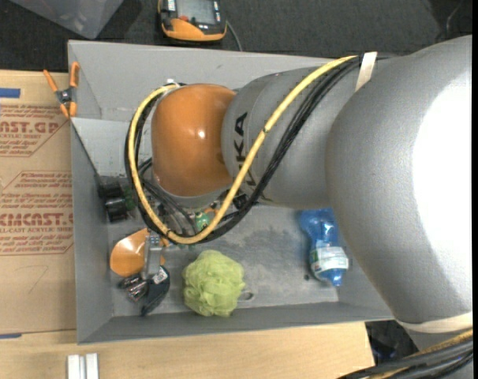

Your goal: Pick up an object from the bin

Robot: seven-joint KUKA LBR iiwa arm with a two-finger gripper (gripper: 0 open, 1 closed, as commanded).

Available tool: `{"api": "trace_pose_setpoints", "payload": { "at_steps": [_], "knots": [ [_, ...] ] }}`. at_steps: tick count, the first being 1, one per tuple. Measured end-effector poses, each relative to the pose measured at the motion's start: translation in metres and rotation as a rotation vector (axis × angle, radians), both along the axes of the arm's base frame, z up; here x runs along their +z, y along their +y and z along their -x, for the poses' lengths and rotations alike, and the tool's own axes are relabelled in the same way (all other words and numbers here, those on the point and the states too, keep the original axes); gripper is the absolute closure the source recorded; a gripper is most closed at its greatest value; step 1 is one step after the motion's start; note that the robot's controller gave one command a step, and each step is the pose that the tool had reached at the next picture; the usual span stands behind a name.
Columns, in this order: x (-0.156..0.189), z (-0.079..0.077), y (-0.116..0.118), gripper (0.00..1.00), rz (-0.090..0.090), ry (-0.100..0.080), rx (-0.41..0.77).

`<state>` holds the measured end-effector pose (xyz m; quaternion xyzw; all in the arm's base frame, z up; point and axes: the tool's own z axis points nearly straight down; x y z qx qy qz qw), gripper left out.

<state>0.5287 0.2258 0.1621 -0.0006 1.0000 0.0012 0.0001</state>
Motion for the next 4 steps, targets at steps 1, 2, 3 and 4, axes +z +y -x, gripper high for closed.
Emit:
{"api": "trace_pose_setpoints", "payload": {
  "at_steps": [1, 2, 3, 4],
  "knots": [
    [0.000, 0.000, 0.000, 0.00, 0.000, 0.000, 0.000],
    [-0.065, 0.038, 0.002, 0.00, 0.001, 0.004, 0.222],
    [-0.083, 0.022, -0.015, 0.00, 0.000, -0.003, 0.219],
    [-0.014, 0.033, 0.000, 0.00, -0.004, -0.004, 0.233]
  ]
}}
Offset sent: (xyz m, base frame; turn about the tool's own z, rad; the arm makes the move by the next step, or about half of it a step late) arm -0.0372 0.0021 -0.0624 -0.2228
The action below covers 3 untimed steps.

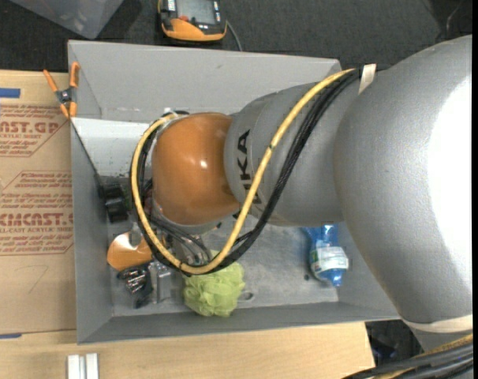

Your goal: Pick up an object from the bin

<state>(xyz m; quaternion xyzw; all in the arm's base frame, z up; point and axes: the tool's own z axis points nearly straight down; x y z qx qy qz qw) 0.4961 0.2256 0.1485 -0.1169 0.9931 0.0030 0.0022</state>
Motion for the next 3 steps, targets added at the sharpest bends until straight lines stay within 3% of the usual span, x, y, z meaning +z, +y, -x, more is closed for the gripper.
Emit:
{"api": "trace_pose_setpoints", "payload": {
  "at_steps": [1, 2, 3],
  "knots": [
    [-0.059, 0.005, -0.015, 0.00, 0.008, 0.014, -0.018],
    [-0.057, 0.005, -0.014, 0.00, 0.006, 0.010, 0.007],
    [-0.075, 0.008, -0.012, 0.00, 0.001, -0.011, 0.378]
  ]
}}
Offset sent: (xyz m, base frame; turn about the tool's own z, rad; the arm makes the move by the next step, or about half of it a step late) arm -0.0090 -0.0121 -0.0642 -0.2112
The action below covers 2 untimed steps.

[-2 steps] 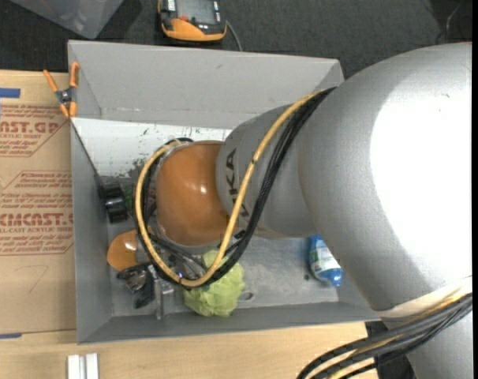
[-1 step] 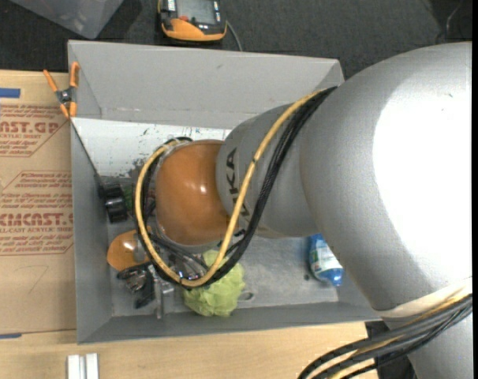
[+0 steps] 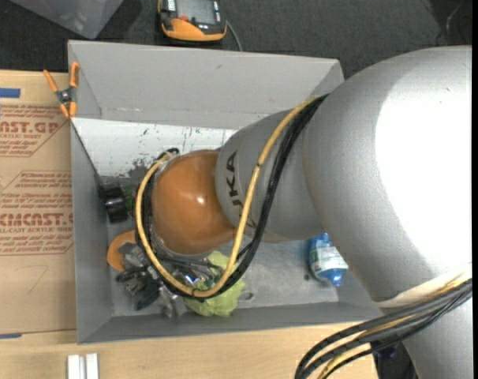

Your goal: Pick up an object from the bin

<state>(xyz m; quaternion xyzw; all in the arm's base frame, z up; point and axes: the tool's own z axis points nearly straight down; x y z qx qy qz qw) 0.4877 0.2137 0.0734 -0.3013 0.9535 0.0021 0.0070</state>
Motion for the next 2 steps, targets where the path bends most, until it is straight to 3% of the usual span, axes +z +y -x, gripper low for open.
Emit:
{"api": "trace_pose_setpoints", "payload": {
  "at_steps": [1, 2],
  "knots": [
    [-0.0024, -0.0025, -0.0020, 1.00, 0.003, 0.014, -0.145],
    [-0.0027, -0.0058, -0.0023, 1.00, 0.002, 0.016, -0.229]
  ]
}}
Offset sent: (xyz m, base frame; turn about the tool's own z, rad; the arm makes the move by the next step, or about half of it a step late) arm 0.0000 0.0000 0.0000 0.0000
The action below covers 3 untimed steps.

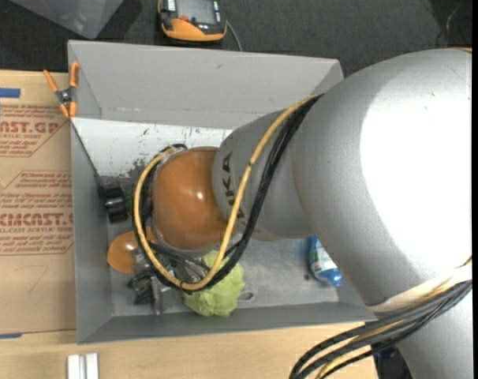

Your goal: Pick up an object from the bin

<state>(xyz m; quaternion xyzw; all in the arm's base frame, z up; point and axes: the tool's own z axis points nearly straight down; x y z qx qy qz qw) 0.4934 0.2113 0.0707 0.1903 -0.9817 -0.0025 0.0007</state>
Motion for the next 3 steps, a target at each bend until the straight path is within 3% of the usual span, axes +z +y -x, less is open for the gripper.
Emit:
{"api": "trace_pose_setpoints", "payload": {
  "at_steps": [1, 2, 3],
  "knots": [
    [0.064, -0.013, 0.007, 1.00, -0.003, -0.007, 0.076],
    [0.044, 0.000, -0.004, 1.00, 0.002, 0.008, 0.029],
    [0.132, -0.013, 0.005, 1.00, 0.001, 0.004, 0.060]
  ]
}}
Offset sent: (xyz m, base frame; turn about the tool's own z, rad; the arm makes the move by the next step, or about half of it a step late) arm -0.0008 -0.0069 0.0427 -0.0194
